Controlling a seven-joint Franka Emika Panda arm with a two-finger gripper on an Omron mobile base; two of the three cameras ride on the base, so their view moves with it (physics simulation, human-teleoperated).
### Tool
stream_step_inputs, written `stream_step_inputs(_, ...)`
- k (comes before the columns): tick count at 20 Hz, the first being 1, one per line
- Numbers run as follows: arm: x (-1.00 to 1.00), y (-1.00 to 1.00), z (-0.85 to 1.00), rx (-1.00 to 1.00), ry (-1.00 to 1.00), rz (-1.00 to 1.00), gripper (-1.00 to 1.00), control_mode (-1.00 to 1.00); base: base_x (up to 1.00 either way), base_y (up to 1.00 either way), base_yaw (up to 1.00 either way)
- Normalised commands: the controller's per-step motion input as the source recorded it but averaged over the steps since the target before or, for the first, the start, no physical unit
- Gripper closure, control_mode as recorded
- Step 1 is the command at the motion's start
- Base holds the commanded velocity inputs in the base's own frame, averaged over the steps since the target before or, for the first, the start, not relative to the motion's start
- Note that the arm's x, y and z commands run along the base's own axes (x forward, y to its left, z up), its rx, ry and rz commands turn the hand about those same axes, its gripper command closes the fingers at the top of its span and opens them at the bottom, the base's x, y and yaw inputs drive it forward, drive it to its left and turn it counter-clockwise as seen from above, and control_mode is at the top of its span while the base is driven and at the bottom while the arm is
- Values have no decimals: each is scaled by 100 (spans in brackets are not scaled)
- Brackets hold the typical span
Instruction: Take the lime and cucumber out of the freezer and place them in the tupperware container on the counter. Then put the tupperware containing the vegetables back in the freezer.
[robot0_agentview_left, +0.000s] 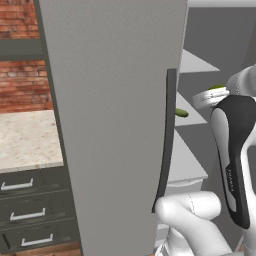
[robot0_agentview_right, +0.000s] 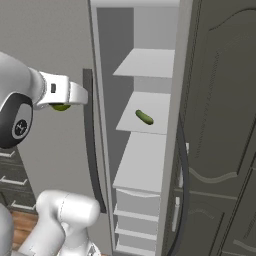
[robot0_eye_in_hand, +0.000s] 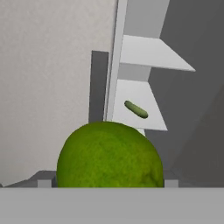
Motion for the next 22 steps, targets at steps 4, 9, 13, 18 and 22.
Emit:
stream_step_inputs(4, -3, 0, 0, 0, 0, 0, 100, -100, 0, 0, 0)
stream_step_inputs(9, 0, 0, 0, 0, 0, 0, 100, 100, -32, 8, 4)
stream_step_inputs(13, 0, 0, 0, 0, 0, 0, 100, 100, -48, 30, 2)
stream_step_inputs(18, 0, 0, 0, 0, 0, 0, 100, 100, -46, 48, 0)
stream_step_inputs(22, 0, 0, 0, 0, 0, 0, 100, 100, -8, 63, 0)
